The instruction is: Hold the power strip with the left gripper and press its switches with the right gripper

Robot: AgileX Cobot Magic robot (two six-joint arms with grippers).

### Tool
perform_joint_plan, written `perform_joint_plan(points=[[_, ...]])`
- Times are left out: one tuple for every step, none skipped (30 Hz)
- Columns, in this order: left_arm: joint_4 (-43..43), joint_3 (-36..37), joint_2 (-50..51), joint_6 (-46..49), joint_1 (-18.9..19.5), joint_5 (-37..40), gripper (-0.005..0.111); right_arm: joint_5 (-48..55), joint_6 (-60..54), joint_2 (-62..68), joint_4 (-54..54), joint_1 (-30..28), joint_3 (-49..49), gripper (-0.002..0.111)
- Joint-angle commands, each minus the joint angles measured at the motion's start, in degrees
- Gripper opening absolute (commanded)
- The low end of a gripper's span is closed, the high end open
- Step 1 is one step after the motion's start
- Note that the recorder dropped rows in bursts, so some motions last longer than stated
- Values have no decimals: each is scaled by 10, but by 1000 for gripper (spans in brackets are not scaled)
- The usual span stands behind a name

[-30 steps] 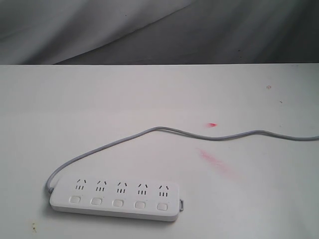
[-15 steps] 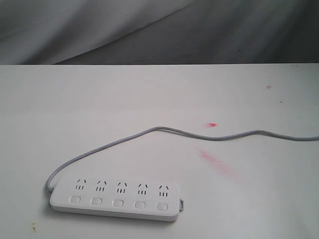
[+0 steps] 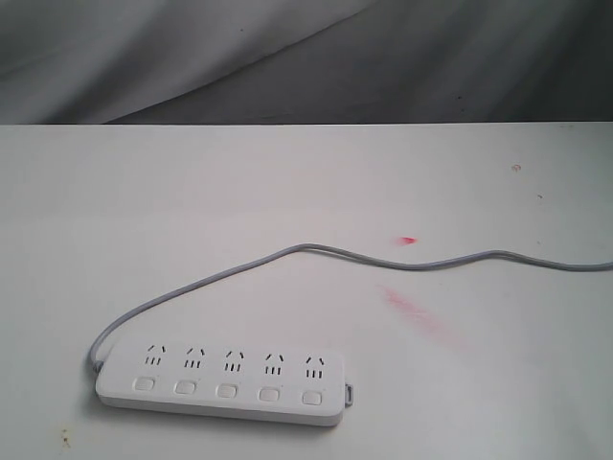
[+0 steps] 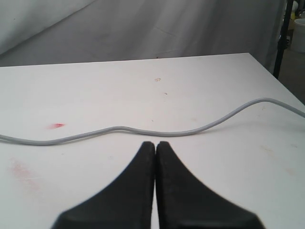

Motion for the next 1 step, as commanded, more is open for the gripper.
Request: perform_joint_plan(points=[[1,2,-2,3,0,-2,0,-2,-7,-3,-2,-2,2,0]])
